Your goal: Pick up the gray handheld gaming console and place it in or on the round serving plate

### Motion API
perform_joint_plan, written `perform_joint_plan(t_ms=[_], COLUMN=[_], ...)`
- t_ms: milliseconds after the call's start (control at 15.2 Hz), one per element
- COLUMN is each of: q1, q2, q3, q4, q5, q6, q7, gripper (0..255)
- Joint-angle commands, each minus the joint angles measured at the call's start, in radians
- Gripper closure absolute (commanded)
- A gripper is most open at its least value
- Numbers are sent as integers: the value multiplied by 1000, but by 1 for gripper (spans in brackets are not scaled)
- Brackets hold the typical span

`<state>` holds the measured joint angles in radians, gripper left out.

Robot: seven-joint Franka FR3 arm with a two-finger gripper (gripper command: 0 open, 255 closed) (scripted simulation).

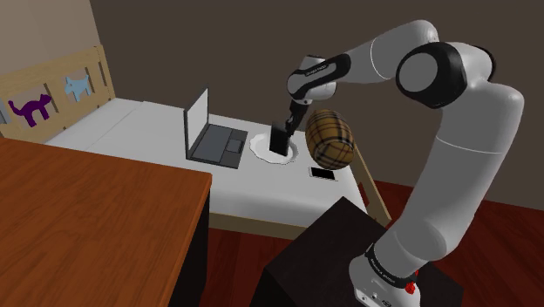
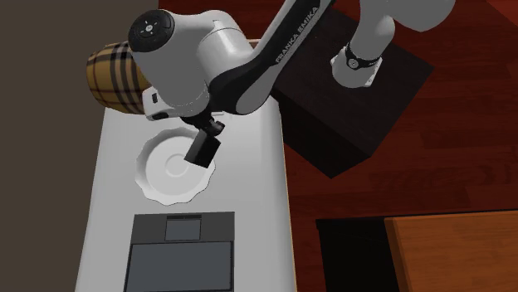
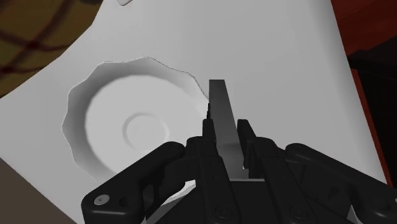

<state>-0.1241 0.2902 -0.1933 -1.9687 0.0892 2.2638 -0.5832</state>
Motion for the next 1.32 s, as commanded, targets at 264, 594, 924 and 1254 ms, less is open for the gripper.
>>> perform_joint_plan(t_ms=[264,594,924,1254], q1=[-72,-144,-159,-159], q2=[178,363,421,444], q3=[-10,-9,-5,-2], q4=[323,663,712,683], q5=[35,59,67,72], q6=[-150,-308,-300,-248], q7=[-76,-120,-129,-133], gripper=[255,255,255,255])
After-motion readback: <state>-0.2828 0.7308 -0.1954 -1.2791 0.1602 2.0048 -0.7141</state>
